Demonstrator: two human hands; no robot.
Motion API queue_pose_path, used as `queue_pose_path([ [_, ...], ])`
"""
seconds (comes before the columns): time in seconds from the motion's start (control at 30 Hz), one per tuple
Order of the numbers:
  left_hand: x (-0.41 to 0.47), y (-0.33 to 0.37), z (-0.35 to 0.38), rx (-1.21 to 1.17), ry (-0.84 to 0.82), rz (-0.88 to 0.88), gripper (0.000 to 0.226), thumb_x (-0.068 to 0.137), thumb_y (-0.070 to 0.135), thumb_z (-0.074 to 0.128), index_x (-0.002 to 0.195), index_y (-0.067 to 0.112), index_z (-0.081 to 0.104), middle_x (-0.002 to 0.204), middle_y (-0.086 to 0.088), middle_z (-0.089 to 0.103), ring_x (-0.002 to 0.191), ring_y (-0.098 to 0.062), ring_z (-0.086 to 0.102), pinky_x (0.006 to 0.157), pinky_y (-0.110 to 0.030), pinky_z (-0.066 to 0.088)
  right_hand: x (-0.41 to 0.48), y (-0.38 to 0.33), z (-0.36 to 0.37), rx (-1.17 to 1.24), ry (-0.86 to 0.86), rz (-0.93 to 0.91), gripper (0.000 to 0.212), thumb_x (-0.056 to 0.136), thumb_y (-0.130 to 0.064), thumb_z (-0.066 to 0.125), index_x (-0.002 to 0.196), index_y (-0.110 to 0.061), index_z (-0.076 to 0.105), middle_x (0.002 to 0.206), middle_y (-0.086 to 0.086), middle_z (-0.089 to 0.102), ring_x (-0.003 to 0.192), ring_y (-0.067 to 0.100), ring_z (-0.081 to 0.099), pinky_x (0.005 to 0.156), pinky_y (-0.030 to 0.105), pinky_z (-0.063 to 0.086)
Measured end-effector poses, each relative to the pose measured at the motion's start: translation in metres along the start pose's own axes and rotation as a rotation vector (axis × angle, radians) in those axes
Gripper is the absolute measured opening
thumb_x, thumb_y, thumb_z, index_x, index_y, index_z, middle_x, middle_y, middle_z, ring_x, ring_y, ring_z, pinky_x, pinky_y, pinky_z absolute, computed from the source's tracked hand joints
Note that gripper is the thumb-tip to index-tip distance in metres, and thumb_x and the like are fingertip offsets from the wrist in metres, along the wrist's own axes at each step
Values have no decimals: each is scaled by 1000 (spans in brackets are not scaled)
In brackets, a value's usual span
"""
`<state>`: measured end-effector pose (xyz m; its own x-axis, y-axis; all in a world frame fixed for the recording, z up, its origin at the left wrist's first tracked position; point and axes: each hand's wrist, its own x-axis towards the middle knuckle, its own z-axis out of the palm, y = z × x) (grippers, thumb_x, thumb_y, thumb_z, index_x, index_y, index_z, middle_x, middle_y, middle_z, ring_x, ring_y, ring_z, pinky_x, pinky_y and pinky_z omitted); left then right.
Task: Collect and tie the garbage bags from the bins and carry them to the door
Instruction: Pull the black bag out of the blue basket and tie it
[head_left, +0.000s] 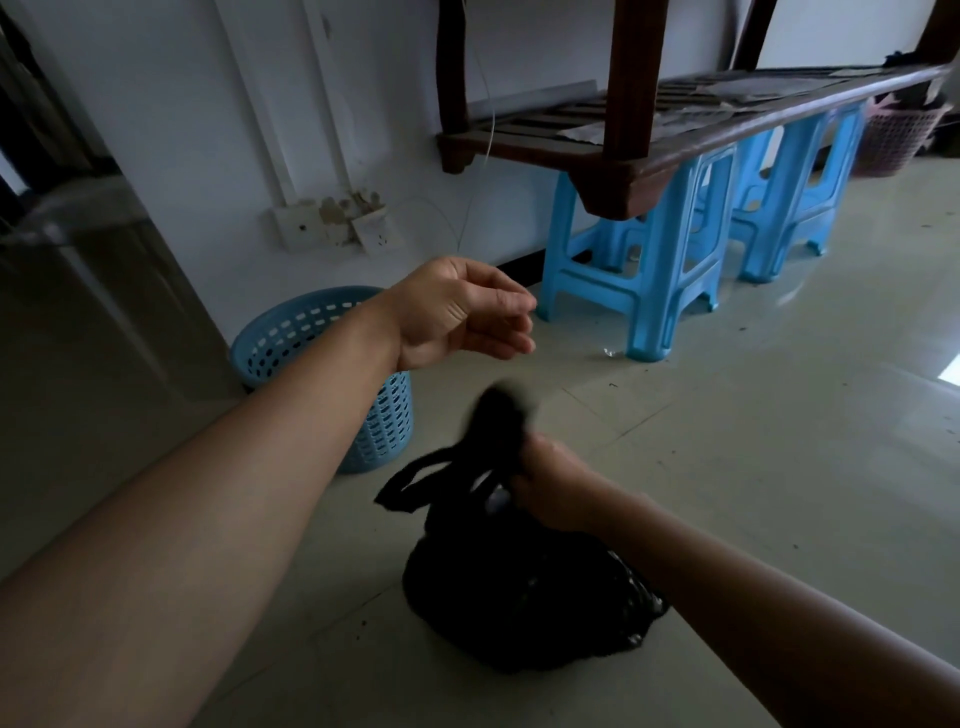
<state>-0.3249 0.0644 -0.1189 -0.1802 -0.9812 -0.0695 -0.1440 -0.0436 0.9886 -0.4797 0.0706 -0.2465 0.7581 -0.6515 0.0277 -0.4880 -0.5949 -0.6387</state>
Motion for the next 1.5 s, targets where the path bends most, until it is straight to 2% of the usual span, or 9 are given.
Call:
queue_pose_path([
  [0.13, 5, -29, -17, 77, 186, -77, 3, 86, 4, 65, 86, 1, 65, 72, -11, 68, 65, -24, 70, 58, -29, 58, -3, 1, 11, 229, -197, -12, 48, 83, 10, 46, 124, -7, 62, 118, 11, 66, 109, 19, 61, 95, 29, 48],
  [0.43, -29, -60, -40, 533, 32, -557, 40, 84, 46, 66, 96, 8, 66, 88, -12, 61, 76, -23, 60, 65, -33, 51, 9, 46, 20, 239, 159, 475, 17, 89, -10, 48, 90, -12, 65, 79, 5, 69, 65, 19, 59, 54, 25, 41],
  [0.63, -50, -31, -30, 543, -234, -539, 42, 85, -3, 60, 121, 19, 62, 95, -7, 69, 71, -15, 68, 73, -38, 56, 27, 76, 4, 687, 414, 767, 23, 92, 0, 42, 104, 2, 60, 65, 10, 54, 50, 20, 46, 48, 28, 34],
  [0.73, -49, -36, -11, 811, -306, -587, 50, 83, 4, 62, 126, 28, 54, 103, -13, 62, 93, -28, 67, 76, -42, 59, 24, 80, -9, 786, 492, 778, 17, 93, -1, 43, 102, -1, 57, 64, 5, 49, 50, 16, 44, 46, 26, 36],
  [0.83, -49, -59, 12, 822, -261, -720, 33, 96, 10, 48, 130, 10, 47, 92, -15, 56, 77, -23, 69, 73, -39, 58, 18, 83, -20, 918, 515, 846, 21, 96, -6, 39, 108, -4, 56, 67, 4, 46, 45, 12, 43, 40, 20, 36],
  [1.03, -50, -52, 39, 917, -460, -562, 107, 69, 13, 84, 144, 51, 19, 97, 1, 50, 72, -10, 54, 68, -32, 53, 19, 91, -22, 1145, 553, 945, 26, 98, -7, 31, 94, -6, 56, 65, 5, 47, 47, 14, 30, 31, 14, 22],
  [1.17, -46, -36, 68, 998, -513, -436, 102, 70, 14, 83, 146, 45, 21, 86, 3, 52, 75, -8, 54, 63, -22, 47, 24, 92, -15, 1159, 549, 925, 26, 98, -7, 35, 84, -7, 57, 61, 4, 51, 39, 11, 32, 34, 17, 26],
  [1.37, -57, -57, 63, 1544, -499, -356, 82, 84, 0, 57, 147, 42, 24, 140, 0, 47, 122, -24, 49, 83, -32, 44, 22, 101, -22, 1250, 571, 870, 24, 98, -3, 31, 89, -6, 54, 63, 5, 49, 41, 11, 30, 31, 16, 26],
  [1.5, -62, -73, 44, 1605, -508, -407, 70, 86, 10, 59, 142, 40, 30, 125, -1, 50, 109, -23, 51, 76, -35, 43, 19, 114, -25, 1310, 598, 870, 25, 97, -2, 29, 92, -7, 54, 61, 5, 47, 33, 8, 29, 31, 14, 26],
])
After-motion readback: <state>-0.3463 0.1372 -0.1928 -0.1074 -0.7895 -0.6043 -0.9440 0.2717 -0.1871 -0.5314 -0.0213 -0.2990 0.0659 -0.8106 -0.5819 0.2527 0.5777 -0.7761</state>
